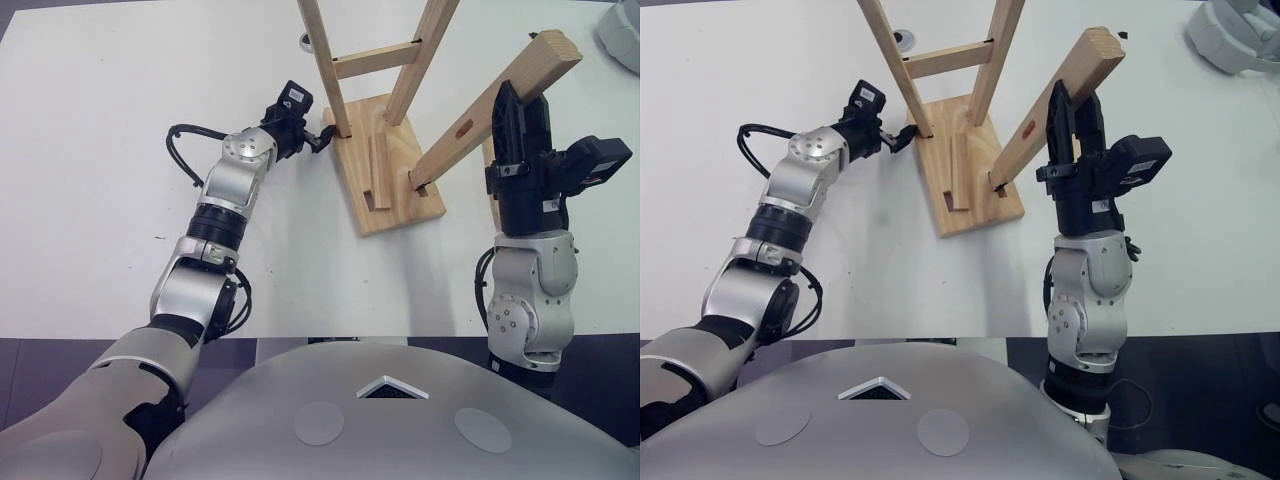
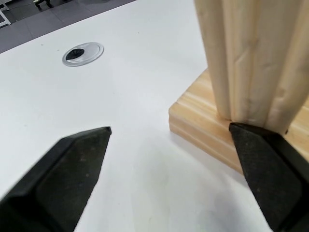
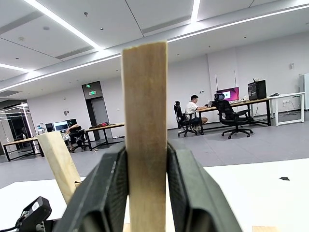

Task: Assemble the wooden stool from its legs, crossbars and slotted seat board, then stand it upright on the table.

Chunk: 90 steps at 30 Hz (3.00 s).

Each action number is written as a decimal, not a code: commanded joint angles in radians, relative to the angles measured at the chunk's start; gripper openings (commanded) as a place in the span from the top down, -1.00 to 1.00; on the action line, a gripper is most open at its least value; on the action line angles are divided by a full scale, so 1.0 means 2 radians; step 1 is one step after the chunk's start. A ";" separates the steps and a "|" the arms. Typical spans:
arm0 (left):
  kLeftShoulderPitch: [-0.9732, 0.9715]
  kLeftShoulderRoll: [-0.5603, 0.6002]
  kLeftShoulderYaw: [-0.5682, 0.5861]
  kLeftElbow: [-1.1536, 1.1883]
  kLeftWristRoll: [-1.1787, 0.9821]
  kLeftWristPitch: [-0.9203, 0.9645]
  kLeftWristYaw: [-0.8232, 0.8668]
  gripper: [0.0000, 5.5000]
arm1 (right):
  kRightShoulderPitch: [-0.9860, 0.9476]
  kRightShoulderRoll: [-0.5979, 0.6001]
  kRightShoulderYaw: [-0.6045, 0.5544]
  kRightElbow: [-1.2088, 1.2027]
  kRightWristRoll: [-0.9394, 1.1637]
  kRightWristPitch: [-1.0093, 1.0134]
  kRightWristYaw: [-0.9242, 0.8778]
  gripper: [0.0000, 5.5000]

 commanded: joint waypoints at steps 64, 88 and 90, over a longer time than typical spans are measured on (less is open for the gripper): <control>0.031 -0.022 0.152 -0.071 -0.089 -0.045 0.054 -0.64 | 0.013 -0.138 -0.085 -0.055 0.145 0.119 -0.017 0.62; 0.024 -0.024 0.149 -0.072 -0.086 -0.042 0.058 -0.64 | 0.032 -0.132 -0.096 -0.079 0.202 0.134 -0.023 0.62; 0.023 -0.024 0.149 -0.072 -0.086 -0.042 0.059 -0.64 | 0.038 -0.139 -0.091 -0.071 0.182 0.130 -0.012 0.62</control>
